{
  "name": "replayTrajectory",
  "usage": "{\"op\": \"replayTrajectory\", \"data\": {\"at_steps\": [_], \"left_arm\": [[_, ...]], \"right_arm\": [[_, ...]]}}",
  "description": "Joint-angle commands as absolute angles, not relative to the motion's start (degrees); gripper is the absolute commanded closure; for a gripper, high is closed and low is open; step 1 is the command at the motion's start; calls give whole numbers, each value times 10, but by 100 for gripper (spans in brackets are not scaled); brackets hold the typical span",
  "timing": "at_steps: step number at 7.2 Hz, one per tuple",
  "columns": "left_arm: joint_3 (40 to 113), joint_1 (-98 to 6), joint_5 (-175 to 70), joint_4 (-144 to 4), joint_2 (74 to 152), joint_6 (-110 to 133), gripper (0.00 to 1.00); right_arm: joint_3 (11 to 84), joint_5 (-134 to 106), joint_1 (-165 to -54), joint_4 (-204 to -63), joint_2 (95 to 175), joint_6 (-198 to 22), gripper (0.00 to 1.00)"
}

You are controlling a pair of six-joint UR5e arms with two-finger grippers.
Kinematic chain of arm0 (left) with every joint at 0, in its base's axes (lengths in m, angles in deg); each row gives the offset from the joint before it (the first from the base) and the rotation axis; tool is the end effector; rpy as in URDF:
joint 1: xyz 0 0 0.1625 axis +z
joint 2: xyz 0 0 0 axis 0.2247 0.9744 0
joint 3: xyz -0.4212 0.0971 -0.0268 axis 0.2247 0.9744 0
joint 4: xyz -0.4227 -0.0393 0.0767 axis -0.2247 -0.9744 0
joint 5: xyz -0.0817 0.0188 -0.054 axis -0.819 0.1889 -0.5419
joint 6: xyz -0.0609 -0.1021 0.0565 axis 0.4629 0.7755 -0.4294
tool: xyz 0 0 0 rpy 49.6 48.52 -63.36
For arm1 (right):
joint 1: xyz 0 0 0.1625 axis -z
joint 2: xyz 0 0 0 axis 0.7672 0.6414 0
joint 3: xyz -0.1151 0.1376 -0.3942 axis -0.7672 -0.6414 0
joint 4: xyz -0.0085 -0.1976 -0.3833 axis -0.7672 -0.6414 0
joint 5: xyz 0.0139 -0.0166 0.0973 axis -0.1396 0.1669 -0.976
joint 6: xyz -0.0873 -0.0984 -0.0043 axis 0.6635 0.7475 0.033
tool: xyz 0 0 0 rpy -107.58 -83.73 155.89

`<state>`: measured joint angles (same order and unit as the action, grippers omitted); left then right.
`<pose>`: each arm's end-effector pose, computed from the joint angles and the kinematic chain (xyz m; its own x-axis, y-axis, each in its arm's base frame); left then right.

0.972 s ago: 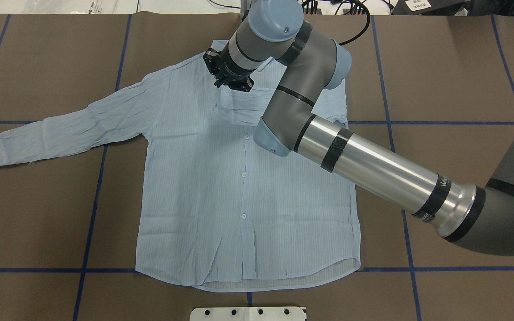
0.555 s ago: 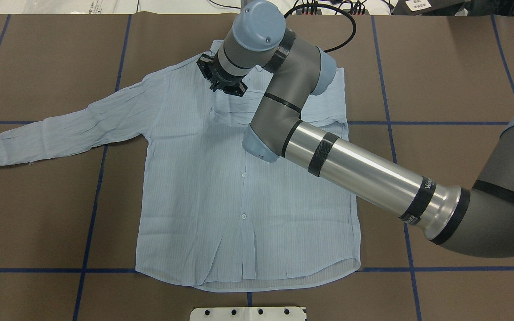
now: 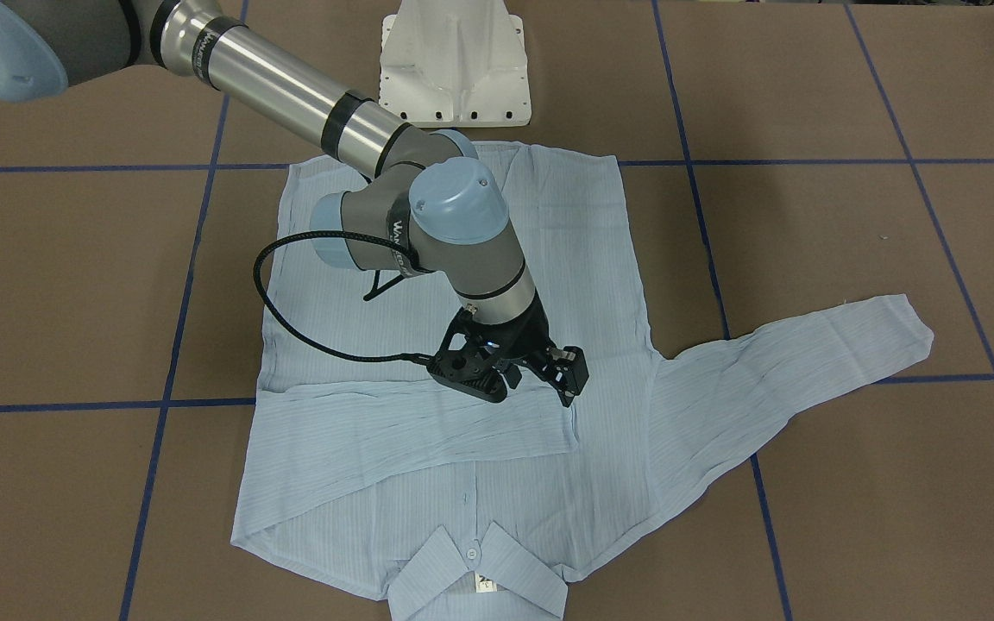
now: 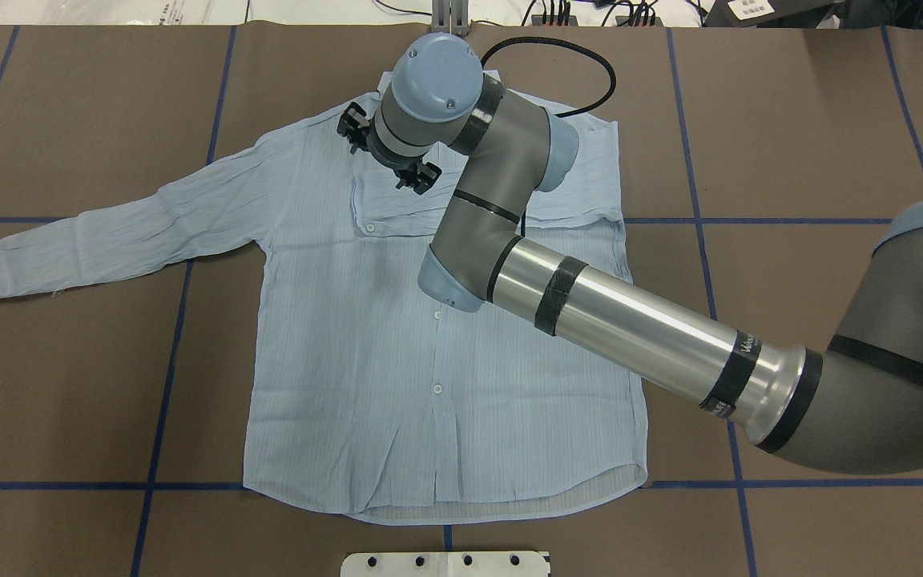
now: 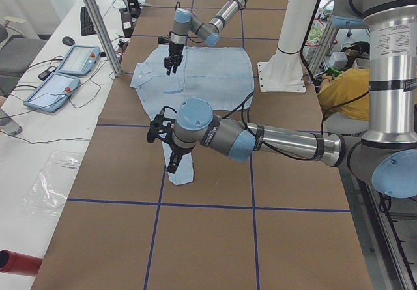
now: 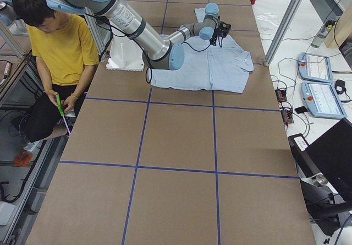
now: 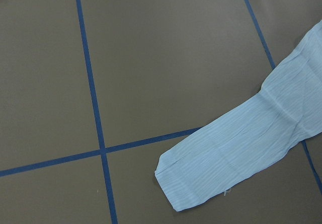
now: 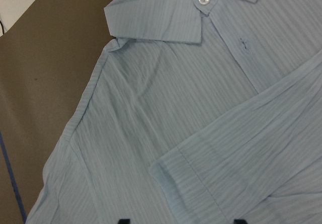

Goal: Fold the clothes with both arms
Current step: 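Carry the cuff with the right gripper across the chest toward the collar, then release the sleeve and hover the right gripper while the left gripper reaches the other cuff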

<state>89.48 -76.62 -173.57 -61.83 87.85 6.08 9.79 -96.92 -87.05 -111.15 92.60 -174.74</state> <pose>-0.0251 -0.4880 0.5625 0.5950 0.2134 -0.7749 0.0880 0.9410 0.3267 -0.6649 -0.6225 0.1340 0.2599 0.4694 0.8439 -0.4572 0.8295 -0.3207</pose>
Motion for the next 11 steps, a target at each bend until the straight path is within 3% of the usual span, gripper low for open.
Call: {"op": "replayTrajectory", "data": {"at_steps": [1,2,4,9,11], "left_arm": [[858,-705,-1726,-674,898,113,1],[821,-649,-1714,-725,900,149,1],[761,-635,-1713,-757,908,223,1],[586,-558,-1713,-885,987,301,3],[580,-556,-1712,-887,986,301,7]], "right_arm": [[186,-983,-910,-1113,1012,-1746,1],[272,-1035,-943,-1115,1102,-1741,1],[320,-1152,-1010,-1108,1190,-1641,1],[321,-1172,-1020,-1106,1210,-1601,1],[322,-1171,-1020,-1106,1211,-1601,1]]}}
